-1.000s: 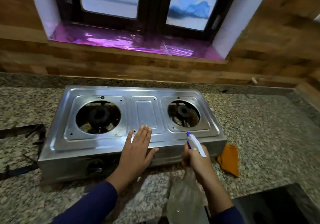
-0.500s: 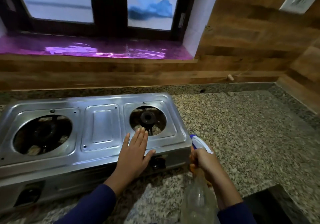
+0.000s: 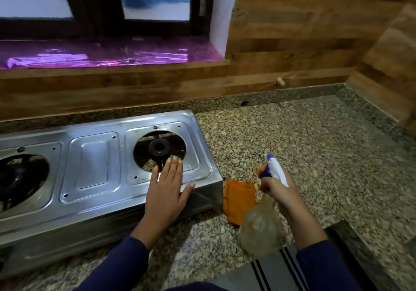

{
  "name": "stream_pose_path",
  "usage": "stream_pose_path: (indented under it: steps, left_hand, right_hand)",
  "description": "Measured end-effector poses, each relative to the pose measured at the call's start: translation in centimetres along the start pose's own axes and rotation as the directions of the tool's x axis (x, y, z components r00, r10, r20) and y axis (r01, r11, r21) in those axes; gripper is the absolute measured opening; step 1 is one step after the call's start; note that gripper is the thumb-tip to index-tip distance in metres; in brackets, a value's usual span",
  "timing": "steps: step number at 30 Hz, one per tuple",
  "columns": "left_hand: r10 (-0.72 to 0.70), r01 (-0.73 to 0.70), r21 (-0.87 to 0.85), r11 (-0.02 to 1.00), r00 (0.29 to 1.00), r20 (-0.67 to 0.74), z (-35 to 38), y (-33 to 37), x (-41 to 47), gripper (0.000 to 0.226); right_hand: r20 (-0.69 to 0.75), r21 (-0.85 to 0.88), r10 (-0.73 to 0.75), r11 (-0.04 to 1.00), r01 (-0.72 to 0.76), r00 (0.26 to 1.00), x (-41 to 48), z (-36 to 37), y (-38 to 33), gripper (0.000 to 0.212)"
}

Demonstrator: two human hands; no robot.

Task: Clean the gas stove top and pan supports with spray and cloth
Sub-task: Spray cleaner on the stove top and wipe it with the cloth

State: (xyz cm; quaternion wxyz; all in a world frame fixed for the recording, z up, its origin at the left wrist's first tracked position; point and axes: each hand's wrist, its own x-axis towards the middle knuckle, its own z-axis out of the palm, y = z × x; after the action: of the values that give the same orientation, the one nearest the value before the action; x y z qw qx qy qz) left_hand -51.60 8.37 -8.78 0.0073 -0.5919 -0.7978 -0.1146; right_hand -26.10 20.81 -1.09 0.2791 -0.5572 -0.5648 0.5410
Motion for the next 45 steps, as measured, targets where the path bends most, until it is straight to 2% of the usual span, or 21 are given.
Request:
stream_pose_path:
  steps: [4,8,10,15,17,20,22,24,26,28,31,33,35,37,39,40,42,45]
  left_hand:
    - [0.002,-0.002,0.029,1.000,1.000,-0.010,-0.1,0.1,-0.2,0.076]
    - [0.000,-0.001,0.054,0.999,1.000,0.008,-0.2,0.2,-0.3,0.074]
    - [0.003,-0.004,0.060,0.998,1.000,0.016,-0.2,0.2,-0.3,0.074]
    - [0.010,-0.011,0.050,0.999,1.000,0.018,-0.3,0.2,-0.4,0.074]
    - [0.011,-0.012,0.046,0.999,1.000,0.014,-0.3,0.1,-0.4,0.074]
    - [0.017,-0.018,0.053,0.998,1.000,0.010,-0.3,0.1,-0.4,0.073]
    - [0.023,-0.023,0.051,0.998,1.000,0.012,-0.3,0.0,-0.4,0.073]
    - [0.025,-0.026,0.055,0.998,1.000,0.017,-0.3,-0.1,-0.6,0.073]
    - [0.035,-0.036,0.048,0.998,0.999,0.018,-0.3,-0.1,-0.7,0.074]
    - [0.049,-0.050,0.029,0.998,0.999,0.020,-0.3,-0.3,-0.8,0.073]
    - [0.093,-0.094,0.014,0.996,0.995,0.038,-0.7,-1.0,-1.3,0.073]
    - [0.117,-0.117,-0.019,0.993,0.993,0.025,-1.1,-1.8,-2.2,0.071]
    - [0.103,-0.102,-0.075,0.992,0.995,0.005,-1.8,-3.5,-3.4,0.069]
    - [0.064,-0.066,-0.091,0.994,0.998,-0.019,-2.5,-5.7,-4.6,0.069]
    - [-0.003,0.000,-0.093,0.996,0.999,-0.034,-3.0,-8.5,-5.4,0.069]
    - [-0.041,0.037,-0.098,0.994,0.999,-0.033,-3.3,-9.9,-5.7,0.069]
    - [-0.101,0.097,-0.109,0.989,0.995,-0.026,-3.7,-12.2,-5.9,0.071]
    - [-0.141,0.137,-0.116,0.984,0.990,-0.025,-4.0,-14.4,-5.5,0.072]
  right_hand:
    - [-0.221,0.008,-0.111,0.993,0.116,0.969,2.1,-1.9,0.3,0.035]
    - [-0.290,-0.108,-0.322,0.947,0.303,0.901,3.5,-2.5,0.9,0.032]
    - [-0.333,-0.138,-0.364,0.931,0.337,0.870,4.0,-2.6,1.6,0.033]
    - [-0.422,-0.050,-0.300,0.950,0.308,0.856,4.7,-3.5,2.5,0.038]
    - [-0.451,-0.009,-0.260,0.958,0.287,0.854,4.3,-3.6,3.3,0.057]
    - [-0.514,0.088,-0.113,0.979,0.184,0.850,3.0,-2.9,4.8,0.094]
    - [-0.645,0.102,-0.032,0.987,0.127,0.764,1.3,-1.5,5.8,0.092]
    - [-0.720,0.115,-0.048,0.976,0.187,0.692,-1.1,0.9,6.9,0.070]
    - [-0.635,0.039,-0.164,0.969,0.243,0.755,-2.9,3.4,7.8,0.044]
    - [-0.417,-0.148,-0.255,0.966,0.212,0.872,-2.4,5.8,8.7,0.029]
    - [-0.127,-0.539,-0.285,0.824,0.175,0.950,0.3,8.3,10.2,0.046]
    - [-0.100,-0.693,-0.191,0.718,0.069,0.977,2.1,8.7,11.3,0.057]
    - [-0.068,-0.761,-0.184,0.646,0.069,0.981,3.5,9.0,11.8,0.046]
    - [-0.062,-0.733,-0.232,0.670,0.113,0.971,3.9,8.6,11.6,0.007]
    - [-0.112,-0.623,-0.223,0.775,0.107,0.968,3.5,8.3,10.3,0.022]
    - [-0.174,-0.508,-0.187,0.858,0.075,0.967,2.9,8.1,9.3,0.021]
    - [-0.328,-0.280,-0.118,0.960,0.023,0.937,1.6,7.5,6.6,0.008]
    - [-0.455,-0.054,-0.124,0.992,0.112,0.882,-0.4,7.6,1.6,0.020]
